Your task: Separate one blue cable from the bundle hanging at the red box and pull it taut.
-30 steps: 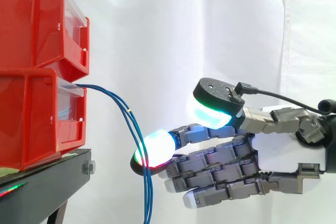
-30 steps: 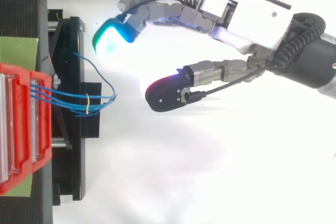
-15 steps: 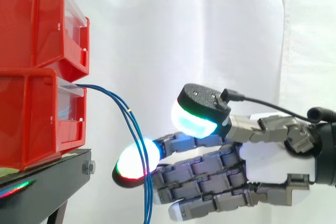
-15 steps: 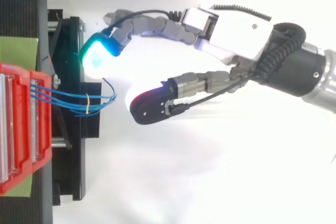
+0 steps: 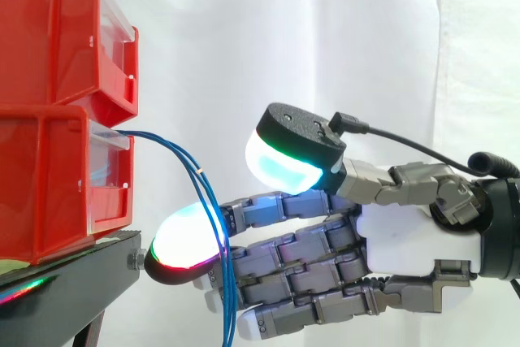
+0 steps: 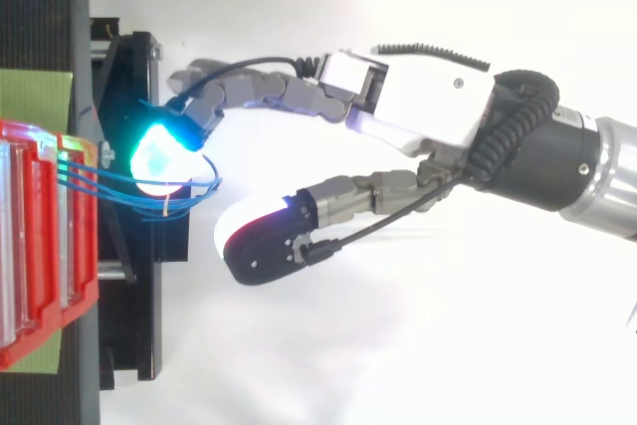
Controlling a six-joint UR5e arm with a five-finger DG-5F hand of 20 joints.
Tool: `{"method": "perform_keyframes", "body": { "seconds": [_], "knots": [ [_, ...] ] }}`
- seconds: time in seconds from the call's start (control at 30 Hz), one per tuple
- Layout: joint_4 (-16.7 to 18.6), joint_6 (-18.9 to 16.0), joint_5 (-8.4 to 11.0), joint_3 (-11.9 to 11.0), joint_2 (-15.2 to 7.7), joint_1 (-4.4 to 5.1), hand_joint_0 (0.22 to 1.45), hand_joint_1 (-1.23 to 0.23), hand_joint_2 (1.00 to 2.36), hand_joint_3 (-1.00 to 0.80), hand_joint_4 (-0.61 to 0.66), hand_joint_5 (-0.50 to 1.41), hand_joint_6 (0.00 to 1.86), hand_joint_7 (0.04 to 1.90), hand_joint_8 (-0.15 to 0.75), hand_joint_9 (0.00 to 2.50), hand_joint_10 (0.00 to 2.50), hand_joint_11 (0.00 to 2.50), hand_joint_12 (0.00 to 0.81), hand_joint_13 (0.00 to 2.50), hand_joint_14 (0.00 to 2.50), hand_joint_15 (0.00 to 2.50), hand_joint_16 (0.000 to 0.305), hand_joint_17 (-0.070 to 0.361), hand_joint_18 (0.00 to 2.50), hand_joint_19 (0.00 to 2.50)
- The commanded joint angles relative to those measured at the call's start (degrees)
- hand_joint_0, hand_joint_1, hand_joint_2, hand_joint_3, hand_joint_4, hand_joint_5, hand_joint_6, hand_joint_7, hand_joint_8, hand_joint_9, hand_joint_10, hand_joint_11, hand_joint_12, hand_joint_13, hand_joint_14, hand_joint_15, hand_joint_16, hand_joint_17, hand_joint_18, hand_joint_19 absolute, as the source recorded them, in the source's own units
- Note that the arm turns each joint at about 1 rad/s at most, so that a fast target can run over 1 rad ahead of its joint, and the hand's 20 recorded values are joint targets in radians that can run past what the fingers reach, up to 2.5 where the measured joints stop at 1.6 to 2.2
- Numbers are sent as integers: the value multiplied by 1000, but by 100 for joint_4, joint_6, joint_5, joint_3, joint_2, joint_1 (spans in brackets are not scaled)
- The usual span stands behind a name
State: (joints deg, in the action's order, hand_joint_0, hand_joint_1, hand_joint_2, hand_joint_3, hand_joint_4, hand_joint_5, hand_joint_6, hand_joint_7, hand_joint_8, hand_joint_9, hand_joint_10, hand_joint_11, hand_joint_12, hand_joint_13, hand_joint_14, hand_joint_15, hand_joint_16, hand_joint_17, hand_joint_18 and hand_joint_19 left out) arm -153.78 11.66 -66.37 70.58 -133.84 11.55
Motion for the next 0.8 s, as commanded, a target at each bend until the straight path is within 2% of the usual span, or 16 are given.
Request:
{"method": "perform_keyframes", "body": {
  "seconds": [0.0,0.47,0.63,0.77],
  "knots": [
    [-12,3,1,-44,-2,40,532,-552,1000,-500,202,-221,502,757,218,206,0,0,302,105,0,8,42,94,146,253],
    [15,-6,1,-62,7,102,576,-589,1000,-500,285,-169,503,868,227,319,0,12,289,180,0,13,40,90,229,265],
    [-12,-15,-8,-141,-2,102,596,-585,1002,-489,285,-154,503,922,233,359,1,28,285,205,0,22,39,88,255,277],
    [-12,-23,-17,-159,7,102,616,-565,1007,-435,251,-133,503,1038,239,411,2,56,282,238,2,37,39,87,286,281]
  ]
}}
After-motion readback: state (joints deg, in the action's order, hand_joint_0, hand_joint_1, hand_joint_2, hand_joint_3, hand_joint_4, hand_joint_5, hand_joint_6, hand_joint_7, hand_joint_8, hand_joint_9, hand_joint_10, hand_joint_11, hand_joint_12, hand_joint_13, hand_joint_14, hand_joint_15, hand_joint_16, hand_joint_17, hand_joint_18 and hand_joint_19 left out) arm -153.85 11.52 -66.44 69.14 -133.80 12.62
